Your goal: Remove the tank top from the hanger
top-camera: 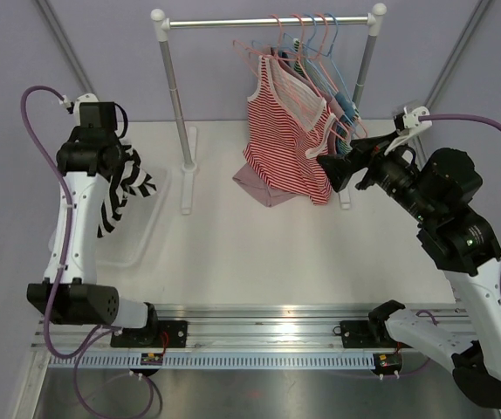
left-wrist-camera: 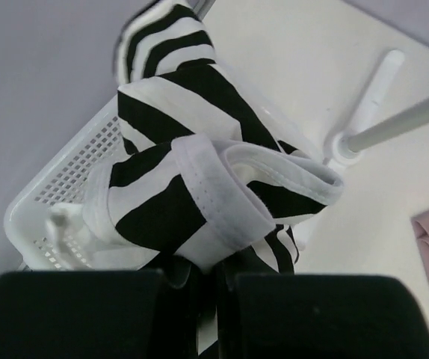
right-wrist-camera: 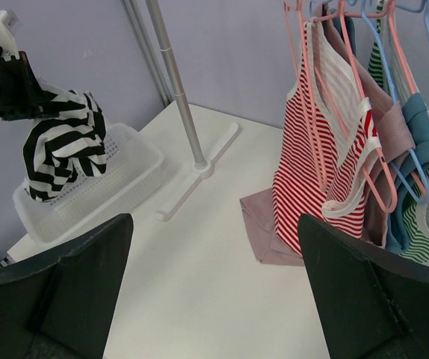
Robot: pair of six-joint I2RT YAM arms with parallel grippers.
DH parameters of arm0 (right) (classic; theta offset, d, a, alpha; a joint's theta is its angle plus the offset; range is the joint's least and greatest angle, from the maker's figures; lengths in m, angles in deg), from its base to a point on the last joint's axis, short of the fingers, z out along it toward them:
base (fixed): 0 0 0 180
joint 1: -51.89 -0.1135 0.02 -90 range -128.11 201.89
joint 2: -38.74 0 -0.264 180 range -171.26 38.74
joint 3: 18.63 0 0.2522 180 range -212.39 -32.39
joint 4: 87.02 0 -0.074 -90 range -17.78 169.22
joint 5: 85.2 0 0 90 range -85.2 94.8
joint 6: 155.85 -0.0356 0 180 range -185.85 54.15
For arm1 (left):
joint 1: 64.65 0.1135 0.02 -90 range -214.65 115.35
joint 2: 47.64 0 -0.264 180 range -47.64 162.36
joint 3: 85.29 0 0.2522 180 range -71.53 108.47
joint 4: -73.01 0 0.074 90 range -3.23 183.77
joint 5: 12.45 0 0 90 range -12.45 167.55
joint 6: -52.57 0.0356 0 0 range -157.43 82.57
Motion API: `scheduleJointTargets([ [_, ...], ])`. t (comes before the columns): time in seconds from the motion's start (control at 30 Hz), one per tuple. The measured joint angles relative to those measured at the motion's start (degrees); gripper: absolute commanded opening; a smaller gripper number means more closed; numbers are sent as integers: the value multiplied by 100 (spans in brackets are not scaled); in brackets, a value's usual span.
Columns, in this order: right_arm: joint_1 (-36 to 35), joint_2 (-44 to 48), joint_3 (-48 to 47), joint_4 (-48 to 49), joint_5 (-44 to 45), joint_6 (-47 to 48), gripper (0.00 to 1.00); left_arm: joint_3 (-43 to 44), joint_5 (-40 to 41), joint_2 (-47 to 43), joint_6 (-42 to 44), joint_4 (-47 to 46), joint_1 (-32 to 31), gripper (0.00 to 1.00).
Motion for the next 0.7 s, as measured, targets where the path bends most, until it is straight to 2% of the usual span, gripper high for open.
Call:
scheduleJointTargets([
  [0.23, 0, -249, 0, 20, 208, 2, 100, -2, -728, 1252, 31, 2, 1137, 0],
  [0.33, 0, -396, -4, 26, 435, 0, 99, -9, -909, 1600, 39, 26, 1458, 37],
  [0.37, 0, -459, -11, 22, 553, 0, 100, -15, -944, 1655, 13, 28, 1537, 60],
  [0.4, 0, -529, -22, 17, 664, 2, 99, -15, -979, 1692, 17, 52, 1602, 90],
  [0.43, -2, -601, -46, 4, 793, 7, 99, -15, -1012, 1711, 46, 74, 1646, 99],
  [0.57, -2, -1027, -361, -46, 1416, 120, 100, -15, -1287, 1676, -22, 98, 1740, 99],
  [0.7, 7, -1784, -1147, -289, 1934, 389, 98, -186, -1425, 1292, 17, 85, 1486, 99],
])
